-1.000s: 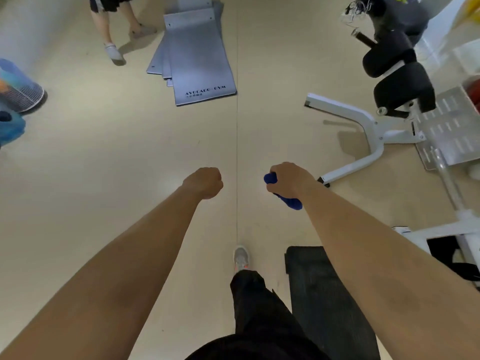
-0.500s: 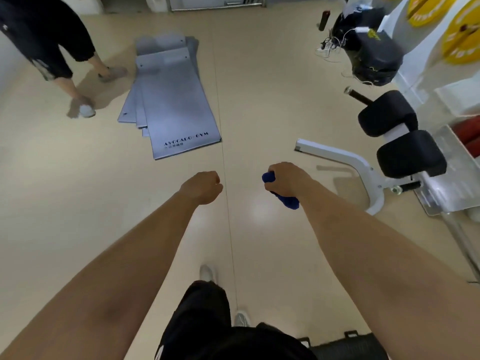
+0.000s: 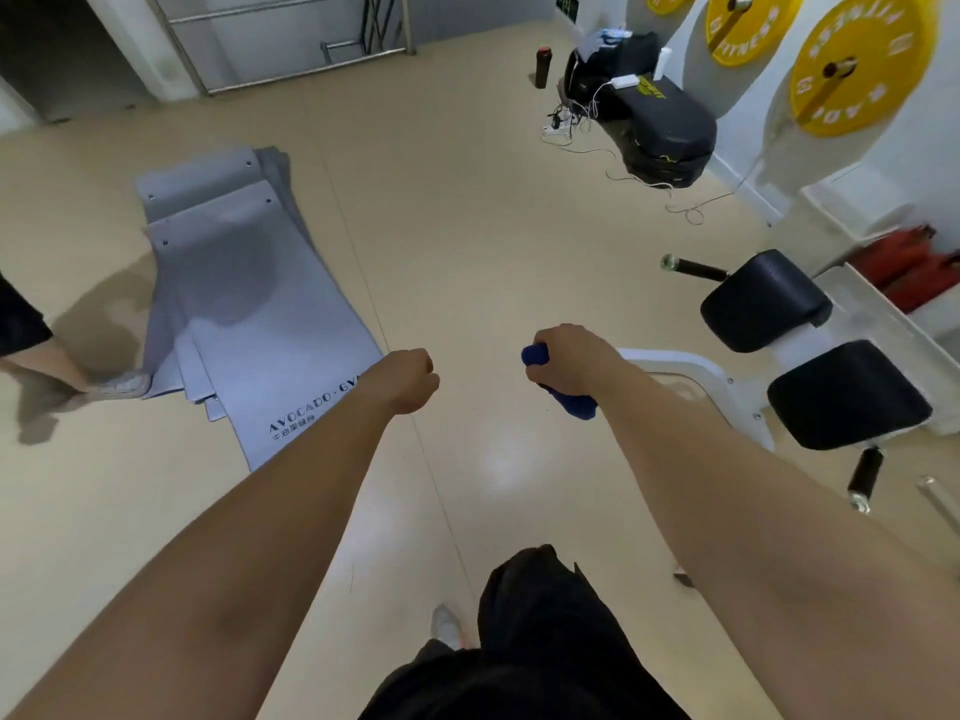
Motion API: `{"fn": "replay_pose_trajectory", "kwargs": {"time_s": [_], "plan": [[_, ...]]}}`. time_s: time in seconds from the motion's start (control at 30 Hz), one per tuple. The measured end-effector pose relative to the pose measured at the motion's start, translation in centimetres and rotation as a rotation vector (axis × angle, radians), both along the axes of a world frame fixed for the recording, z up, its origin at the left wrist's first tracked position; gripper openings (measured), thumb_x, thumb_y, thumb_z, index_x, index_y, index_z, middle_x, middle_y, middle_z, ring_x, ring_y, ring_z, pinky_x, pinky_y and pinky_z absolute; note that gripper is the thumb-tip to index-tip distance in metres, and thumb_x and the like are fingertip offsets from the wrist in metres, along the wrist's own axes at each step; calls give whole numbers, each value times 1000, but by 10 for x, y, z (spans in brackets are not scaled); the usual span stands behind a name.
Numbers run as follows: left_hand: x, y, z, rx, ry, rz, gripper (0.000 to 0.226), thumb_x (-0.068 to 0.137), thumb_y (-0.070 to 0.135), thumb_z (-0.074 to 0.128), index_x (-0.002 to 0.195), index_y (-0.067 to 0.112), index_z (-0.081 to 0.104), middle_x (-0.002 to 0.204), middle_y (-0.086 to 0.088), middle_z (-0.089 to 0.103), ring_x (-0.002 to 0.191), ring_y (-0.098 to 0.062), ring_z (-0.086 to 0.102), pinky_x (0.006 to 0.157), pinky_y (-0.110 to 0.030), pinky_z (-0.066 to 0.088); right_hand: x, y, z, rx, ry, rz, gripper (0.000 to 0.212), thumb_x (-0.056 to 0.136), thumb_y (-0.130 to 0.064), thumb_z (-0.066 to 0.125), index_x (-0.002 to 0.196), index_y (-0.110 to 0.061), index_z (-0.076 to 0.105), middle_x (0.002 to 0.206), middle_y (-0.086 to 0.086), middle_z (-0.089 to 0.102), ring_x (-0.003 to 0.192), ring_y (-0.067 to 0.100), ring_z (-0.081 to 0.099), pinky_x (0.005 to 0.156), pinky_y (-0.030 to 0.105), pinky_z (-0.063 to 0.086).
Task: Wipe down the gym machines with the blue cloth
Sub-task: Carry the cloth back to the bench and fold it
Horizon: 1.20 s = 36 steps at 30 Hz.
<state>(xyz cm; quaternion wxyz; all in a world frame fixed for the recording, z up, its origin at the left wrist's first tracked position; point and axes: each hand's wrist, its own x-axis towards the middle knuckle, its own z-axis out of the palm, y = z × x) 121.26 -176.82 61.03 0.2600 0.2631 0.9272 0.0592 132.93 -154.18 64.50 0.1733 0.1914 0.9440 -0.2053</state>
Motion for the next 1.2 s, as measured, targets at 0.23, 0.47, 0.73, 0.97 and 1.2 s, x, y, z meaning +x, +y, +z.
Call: {"fn": "replay_pose_trajectory", "kwargs": {"time_s": [0.23,0.47,0.73,0.97,1.2], "plan": [[-167,118,-8,-2,2,-90,36,99,32,43,127,14,55,124,-7,59,110,-26,55,88,-36,48,-153,104,-24,24,7,-41,14,84,-29,58,95,-21,60,98,1,61,89,25,62,72,33,50],[-318,257,0,-48,-6,-105,31,94,32,44,116,18,60,115,-2,63,103,-24,58,89,-38,51,-293,247,-24,10,-37,-103,20,83,-31,57,99,-20,61,99,0,56,89,25,60,66,30,43],[-466,424,19,-33,37,-206,31,93,31,44,117,20,62,121,-3,62,111,-27,58,86,-31,47,-416,394,-15,1,-53,-212,18,83,-31,56,97,-21,60,95,-2,58,87,23,59,63,30,42],[-611,580,1,-15,6,-341,31,90,31,45,112,20,64,120,-6,65,110,-28,60,93,-36,51,-523,528,-24,41,-85,-352,16,82,-33,58,93,-21,59,94,0,58,86,25,60,66,31,46],[-750,727,20,13,11,-490,28,93,31,46,114,21,61,122,-6,63,112,-27,58,93,-34,49,-647,650,7,58,-39,-474,18,82,-36,58,94,-23,58,98,3,58,88,27,58,69,33,48]]}}
